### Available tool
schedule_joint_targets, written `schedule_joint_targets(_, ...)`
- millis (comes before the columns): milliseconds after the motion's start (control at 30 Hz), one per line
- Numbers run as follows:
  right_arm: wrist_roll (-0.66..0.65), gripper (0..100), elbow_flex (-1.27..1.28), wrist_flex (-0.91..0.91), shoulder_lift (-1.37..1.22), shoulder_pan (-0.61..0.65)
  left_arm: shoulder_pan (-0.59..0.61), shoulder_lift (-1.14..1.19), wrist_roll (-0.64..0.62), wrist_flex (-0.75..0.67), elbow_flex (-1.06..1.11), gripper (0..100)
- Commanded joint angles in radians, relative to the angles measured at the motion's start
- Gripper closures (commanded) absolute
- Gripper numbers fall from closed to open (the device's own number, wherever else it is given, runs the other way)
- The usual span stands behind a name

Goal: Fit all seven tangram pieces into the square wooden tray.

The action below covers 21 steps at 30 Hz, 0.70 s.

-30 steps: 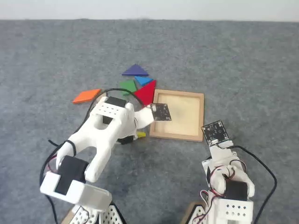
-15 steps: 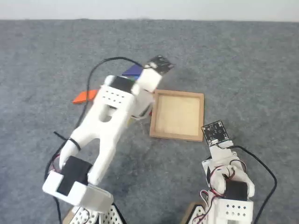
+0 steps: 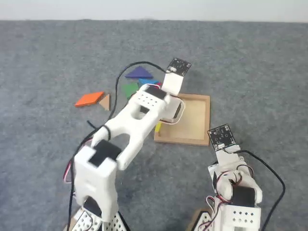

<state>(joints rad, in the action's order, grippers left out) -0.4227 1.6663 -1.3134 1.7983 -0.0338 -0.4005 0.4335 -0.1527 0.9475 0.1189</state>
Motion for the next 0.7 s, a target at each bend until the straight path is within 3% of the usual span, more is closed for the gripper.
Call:
schedule_joint_targets(0,-0.008,99.1,0.017,-0.002,0.015,0.004,-0.002,0.043,-0.029,0.069,-0.156,99)
schedule_joint_targets(267,-0.008,99.1,0.017,-0.002,0.015,0.004,-0.015,0.058,-0.164,0.083,-0.228,99)
schedule_joint_targets(667,-0.008,99.1,0.017,-0.002,0.015,0.004,0.061,0.055,-0.143,0.081,-0.199,95)
